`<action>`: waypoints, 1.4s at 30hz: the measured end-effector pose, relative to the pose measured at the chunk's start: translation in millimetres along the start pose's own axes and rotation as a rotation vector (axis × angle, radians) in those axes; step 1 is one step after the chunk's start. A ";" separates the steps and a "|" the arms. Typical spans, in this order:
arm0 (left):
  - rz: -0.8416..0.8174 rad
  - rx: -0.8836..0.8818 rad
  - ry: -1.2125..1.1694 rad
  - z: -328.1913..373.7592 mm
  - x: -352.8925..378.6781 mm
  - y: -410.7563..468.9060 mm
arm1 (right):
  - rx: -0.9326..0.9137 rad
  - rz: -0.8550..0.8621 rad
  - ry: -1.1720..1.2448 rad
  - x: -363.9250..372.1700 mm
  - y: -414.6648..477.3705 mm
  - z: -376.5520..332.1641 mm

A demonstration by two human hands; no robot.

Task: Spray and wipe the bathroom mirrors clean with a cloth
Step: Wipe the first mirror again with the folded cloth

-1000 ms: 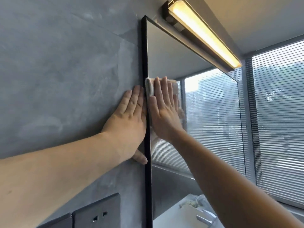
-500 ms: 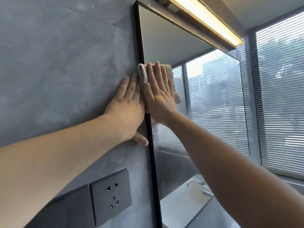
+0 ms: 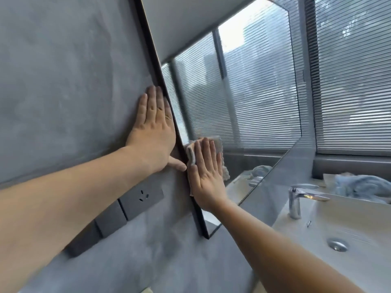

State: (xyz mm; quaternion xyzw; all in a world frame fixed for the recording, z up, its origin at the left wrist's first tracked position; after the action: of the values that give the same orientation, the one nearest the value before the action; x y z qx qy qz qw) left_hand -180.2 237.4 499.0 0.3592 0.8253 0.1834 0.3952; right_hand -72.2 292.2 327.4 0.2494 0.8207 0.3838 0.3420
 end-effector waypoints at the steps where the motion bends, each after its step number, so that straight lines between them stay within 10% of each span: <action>1: -0.001 -0.003 -0.005 1.4 0.4 -1.1 | 0.048 -0.008 0.019 6.8 -14.4 5.9; 13: -0.022 -0.017 0.019 5.9 1.7 -4.0 | 0.442 0.005 0.180 47.4 -104.7 49.4; 31: 0.000 -0.054 -0.024 11.0 1.7 0.3 | 0.367 0.168 0.279 -83.3 200.9 -59.8; 42: -0.096 -0.017 -0.049 7.4 0.8 1.1 | 1.105 0.147 0.323 -2.9 15.6 105.3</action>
State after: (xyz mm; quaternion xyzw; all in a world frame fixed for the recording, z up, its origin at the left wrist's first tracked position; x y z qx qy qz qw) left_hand -174.2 238.9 494.6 0.3203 0.8300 0.1623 0.4268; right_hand 11.2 347.7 291.3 0.3857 0.9215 -0.0457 0.0039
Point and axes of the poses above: each hand's wrist, its own y-axis towards the middle knuckle, its own x-axis out of the palm, z = x × y, the point moved 3 cm from there along y, towards the middle knuckle
